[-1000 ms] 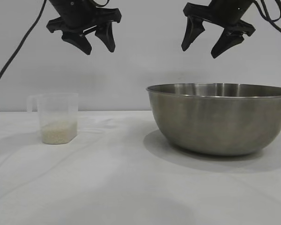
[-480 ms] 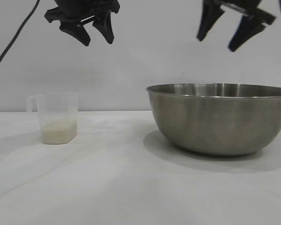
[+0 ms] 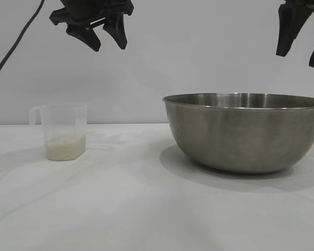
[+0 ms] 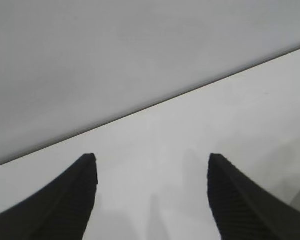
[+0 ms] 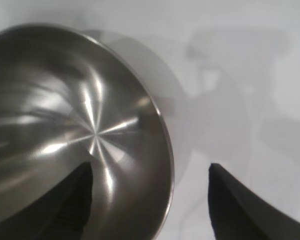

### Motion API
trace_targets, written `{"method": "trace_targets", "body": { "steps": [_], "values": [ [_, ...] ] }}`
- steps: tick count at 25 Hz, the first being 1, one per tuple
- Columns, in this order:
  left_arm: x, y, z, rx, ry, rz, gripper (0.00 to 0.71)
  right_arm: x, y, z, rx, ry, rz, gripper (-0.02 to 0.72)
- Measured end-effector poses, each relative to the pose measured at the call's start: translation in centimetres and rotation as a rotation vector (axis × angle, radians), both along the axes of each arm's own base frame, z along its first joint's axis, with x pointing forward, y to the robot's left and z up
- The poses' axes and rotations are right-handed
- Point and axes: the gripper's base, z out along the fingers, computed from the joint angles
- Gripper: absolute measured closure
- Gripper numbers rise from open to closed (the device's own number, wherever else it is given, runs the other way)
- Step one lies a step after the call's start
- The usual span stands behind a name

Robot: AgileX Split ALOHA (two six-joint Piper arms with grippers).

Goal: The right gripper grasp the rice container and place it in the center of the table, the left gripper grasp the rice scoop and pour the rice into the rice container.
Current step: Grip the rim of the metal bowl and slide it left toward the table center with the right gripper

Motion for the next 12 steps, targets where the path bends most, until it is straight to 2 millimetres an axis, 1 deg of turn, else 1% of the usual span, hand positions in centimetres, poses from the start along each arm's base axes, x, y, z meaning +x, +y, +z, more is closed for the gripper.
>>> {"method": "trace_targets", "body": {
  "steps": [4,9,11,12],
  "values": [
    [0.0,0.0,0.0,0.0,0.0,0.0,0.258,-0.2,-0.1,-2.7,-0.011,0.082,0.002,0.244],
    [0.0,0.0,0.0,0.0,0.0,0.0,0.258,-0.2,-0.1,-4.1,-0.019,0.122,0.003,0.244],
    [0.0,0.0,0.0,0.0,0.0,0.0,0.258,0.0,-0.1,-5.0,-0.02,0.143,0.003,0.244],
    [0.0,0.0,0.0,0.0,0.0,0.0,0.258,0.1,-0.1,-5.5,-0.021,0.154,0.002,0.29]
  ]
}}
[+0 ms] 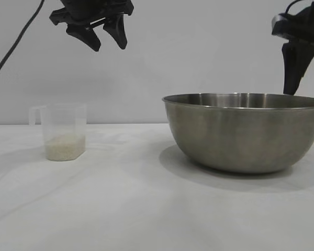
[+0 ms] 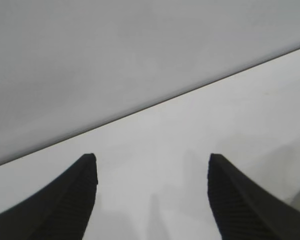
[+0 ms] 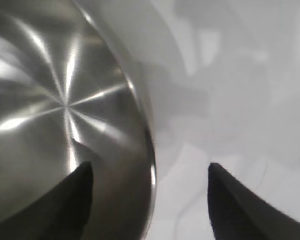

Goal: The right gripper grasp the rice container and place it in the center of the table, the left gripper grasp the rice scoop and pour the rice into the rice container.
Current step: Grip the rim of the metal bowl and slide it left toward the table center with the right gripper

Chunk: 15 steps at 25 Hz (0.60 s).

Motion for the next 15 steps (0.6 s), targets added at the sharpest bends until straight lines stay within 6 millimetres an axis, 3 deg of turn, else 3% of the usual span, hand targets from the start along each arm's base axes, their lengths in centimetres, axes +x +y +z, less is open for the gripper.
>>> {"method": "trace_targets", "body": {
  "steps": [2,4,6,8,9,15],
  "values": [
    [0.0,0.0,0.0,0.0,0.0,0.0,0.258,0.1,0.2,-0.8,-0.002,0.015,0.004,0.363],
    [0.0,0.0,0.0,0.0,0.0,0.0,0.258,0.2,0.5,-1.2,-0.008,0.023,0.015,0.523],
    [0.0,0.0,0.0,0.0,-0.002,0.0,0.258,0.1,1.2,-1.2,-0.011,0.023,0.031,0.634],
    [0.0,0.0,0.0,0.0,-0.002,0.0,0.258,0.0,1.8,-1.2,-0.013,0.022,0.047,0.644],
    [0.0,0.0,0.0,0.0,-0.002,0.0,0.258,-0.1,2.2,-1.2,-0.015,0.022,0.06,0.703],
    [0.0,0.0,0.0,-0.001,-0.003,0.001,0.258,-0.6,5.4,-1.6,-0.011,0.031,0.126,0.703]
  ]
}}
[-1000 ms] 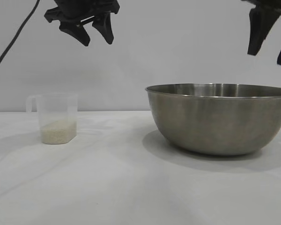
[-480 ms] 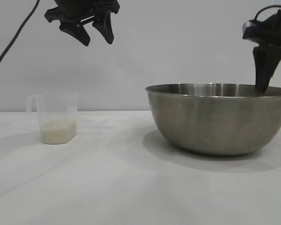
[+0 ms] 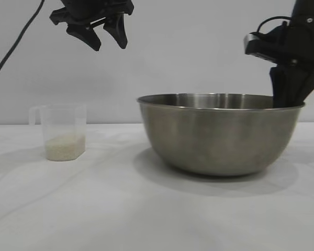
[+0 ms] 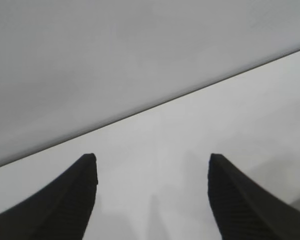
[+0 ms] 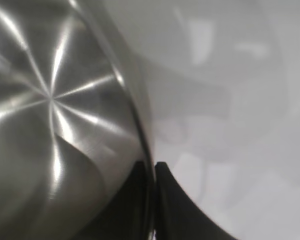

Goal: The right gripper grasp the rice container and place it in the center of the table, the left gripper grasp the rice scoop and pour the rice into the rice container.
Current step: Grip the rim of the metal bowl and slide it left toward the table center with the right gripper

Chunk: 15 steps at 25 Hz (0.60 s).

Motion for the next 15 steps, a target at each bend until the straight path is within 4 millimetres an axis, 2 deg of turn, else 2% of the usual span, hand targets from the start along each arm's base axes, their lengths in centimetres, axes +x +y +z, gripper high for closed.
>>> {"method": "trace_targets", "body": {
  "steps": [1,2,3,7,9,10,13,14,15],
  "values": [
    [0.0,0.0,0.0,0.0,0.0,0.0,0.258,0.0,0.2,0.0,0.001,-0.002,0.004,0.703],
    [0.0,0.0,0.0,0.0,0.0,0.0,0.258,0.0,0.3,0.0,0.002,-0.003,0.005,0.644],
    [0.0,0.0,0.0,0.0,0.0,0.0,0.258,0.0,0.4,0.0,0.001,-0.004,0.004,0.644],
    [0.0,0.0,0.0,0.0,0.0,0.0,0.258,0.0,0.3,0.1,0.001,-0.011,0.004,0.343],
    [0.0,0.0,0.0,0.0,0.0,0.0,0.258,-0.2,0.3,1.2,0.003,-0.037,0.005,0.219],
    [0.0,0.0,0.0,0.0,0.0,0.0,0.258,-0.3,0.3,1.9,0.006,-0.054,0.003,0.185],
    [0.0,0.0,0.0,0.0,0.0,0.0,0.258,-1.0,0.1,5.5,0.021,-0.16,-0.005,0.19],
    [0.0,0.0,0.0,0.0,0.0,0.0,0.258,-1.6,0.0,7.0,0.028,-0.212,-0.013,0.257],
    [0.0,0.0,0.0,0.0,0.0,0.0,0.258,-2.3,-0.2,8.5,0.035,-0.267,-0.022,0.29]
  ]
}}
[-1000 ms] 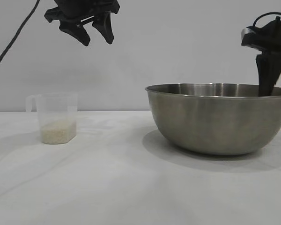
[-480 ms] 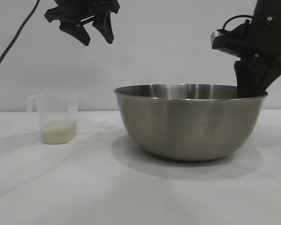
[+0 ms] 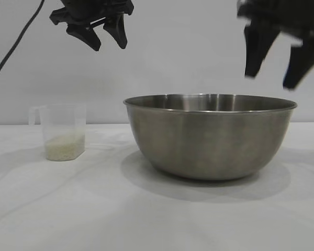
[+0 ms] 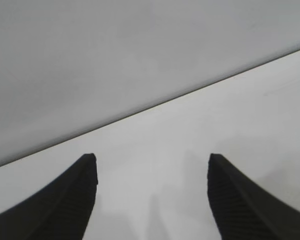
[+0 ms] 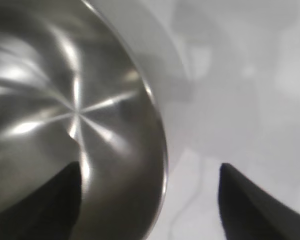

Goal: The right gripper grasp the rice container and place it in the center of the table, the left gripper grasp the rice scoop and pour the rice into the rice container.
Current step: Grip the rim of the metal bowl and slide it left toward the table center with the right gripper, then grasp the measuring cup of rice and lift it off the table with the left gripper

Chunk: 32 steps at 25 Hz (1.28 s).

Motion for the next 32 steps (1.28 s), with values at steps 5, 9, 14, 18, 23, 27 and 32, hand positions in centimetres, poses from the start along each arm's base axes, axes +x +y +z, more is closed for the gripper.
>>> {"method": "trace_targets", "body": {
  "steps": [5,9,14,18,23,27,32],
  "values": [
    [0.0,0.0,0.0,0.0,0.0,0.0,0.258,-7.1,-2.0,3.0,0.004,-0.306,-0.094,0.29],
    [0.0,0.0,0.0,0.001,0.002,0.0,0.258,-14.5,-3.9,0.6,-0.039,-0.461,-0.096,0.316],
    [0.0,0.0,0.0,0.001,0.004,-0.001,0.258,-22.4,-5.2,2.5,-0.02,-0.565,-0.057,0.316],
    [-0.1,0.0,-0.2,0.006,0.021,-0.005,0.258,-27.9,-6.5,3.9,-0.029,-0.661,-0.068,0.316],
    [-0.1,0.0,-0.2,0.013,0.019,-0.007,0.258,-31.8,-7.6,3.7,-0.085,-0.631,-0.091,0.316],
    [-0.2,0.0,-0.2,0.019,0.026,-0.011,0.258,-32.5,-7.8,3.0,-0.08,-0.544,-0.126,0.316],
    [-0.6,0.2,-0.3,0.055,0.071,-0.028,0.258,-33.4,-7.9,0.6,-0.083,-0.494,-0.132,0.316]
  ]
}}
